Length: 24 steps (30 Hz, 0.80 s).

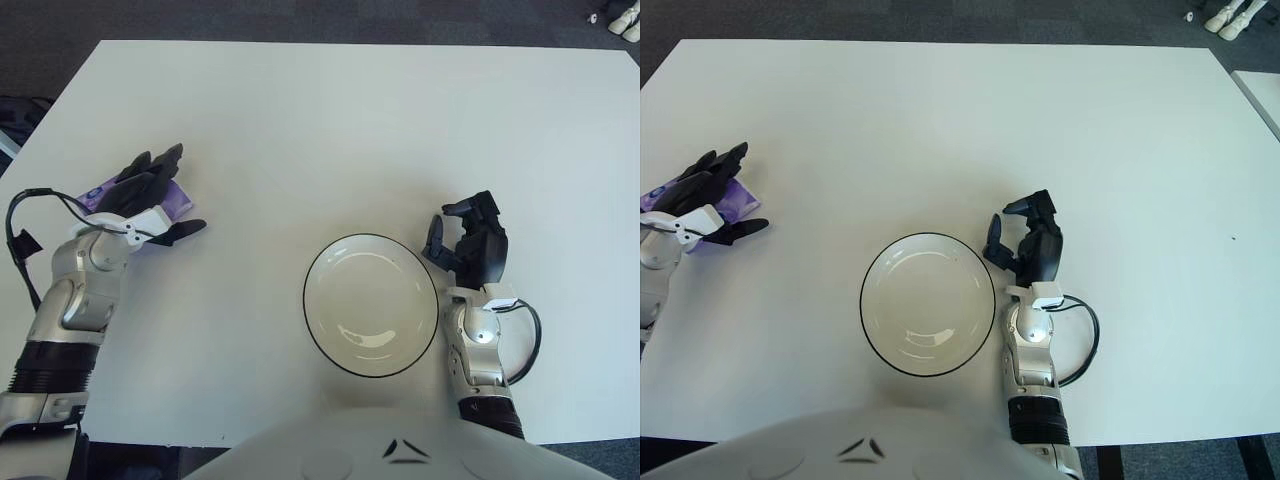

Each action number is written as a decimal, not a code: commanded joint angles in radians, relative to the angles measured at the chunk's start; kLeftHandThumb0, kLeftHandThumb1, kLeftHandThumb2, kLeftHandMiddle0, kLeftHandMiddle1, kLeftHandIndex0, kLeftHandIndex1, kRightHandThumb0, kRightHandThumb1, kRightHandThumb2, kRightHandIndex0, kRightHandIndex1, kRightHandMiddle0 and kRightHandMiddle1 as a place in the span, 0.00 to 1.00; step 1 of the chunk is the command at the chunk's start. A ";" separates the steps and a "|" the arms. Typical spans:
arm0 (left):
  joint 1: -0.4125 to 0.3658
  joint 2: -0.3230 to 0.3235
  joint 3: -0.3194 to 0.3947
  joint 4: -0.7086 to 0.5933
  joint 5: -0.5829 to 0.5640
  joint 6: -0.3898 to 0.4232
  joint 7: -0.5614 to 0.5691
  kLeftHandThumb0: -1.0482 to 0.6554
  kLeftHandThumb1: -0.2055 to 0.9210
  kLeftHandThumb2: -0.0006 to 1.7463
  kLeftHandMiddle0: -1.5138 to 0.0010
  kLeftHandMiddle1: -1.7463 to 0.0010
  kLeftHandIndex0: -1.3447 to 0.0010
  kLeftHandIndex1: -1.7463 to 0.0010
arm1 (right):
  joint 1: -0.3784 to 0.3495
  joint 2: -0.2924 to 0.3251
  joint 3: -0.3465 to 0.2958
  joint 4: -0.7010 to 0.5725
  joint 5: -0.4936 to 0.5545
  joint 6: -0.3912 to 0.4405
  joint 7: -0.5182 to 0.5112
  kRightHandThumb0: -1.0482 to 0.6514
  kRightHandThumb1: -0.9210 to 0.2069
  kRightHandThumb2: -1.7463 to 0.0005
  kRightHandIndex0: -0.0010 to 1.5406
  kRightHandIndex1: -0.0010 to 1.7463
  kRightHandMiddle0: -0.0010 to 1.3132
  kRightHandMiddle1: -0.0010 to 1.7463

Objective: Put the tissue paper into the plate.

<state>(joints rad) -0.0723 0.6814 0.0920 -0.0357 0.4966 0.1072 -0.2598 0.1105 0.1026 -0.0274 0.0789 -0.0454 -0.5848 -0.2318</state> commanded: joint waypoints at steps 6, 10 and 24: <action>0.038 -0.005 -0.028 0.015 -0.007 0.020 -0.024 0.09 0.56 0.44 1.00 1.00 1.00 1.00 | 0.072 -0.007 -0.024 0.076 -0.009 -0.026 0.001 0.33 0.54 0.24 0.74 1.00 0.47 1.00; 0.040 -0.004 -0.028 0.011 -0.008 0.022 -0.023 0.09 0.56 0.44 1.00 1.00 1.00 1.00 | 0.075 -0.010 -0.024 0.074 -0.016 -0.023 0.000 0.33 0.54 0.23 0.74 1.00 0.47 1.00; -0.106 -0.012 -0.152 0.493 0.060 -0.142 0.104 0.05 0.61 0.43 1.00 1.00 1.00 1.00 | 0.090 0.001 -0.019 0.040 -0.035 0.026 -0.022 0.34 0.52 0.25 0.72 1.00 0.46 1.00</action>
<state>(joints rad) -0.1846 0.6994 0.0333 0.1903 0.5303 -0.0018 -0.1650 0.1129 0.1015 -0.0209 0.0580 -0.0534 -0.5898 -0.2340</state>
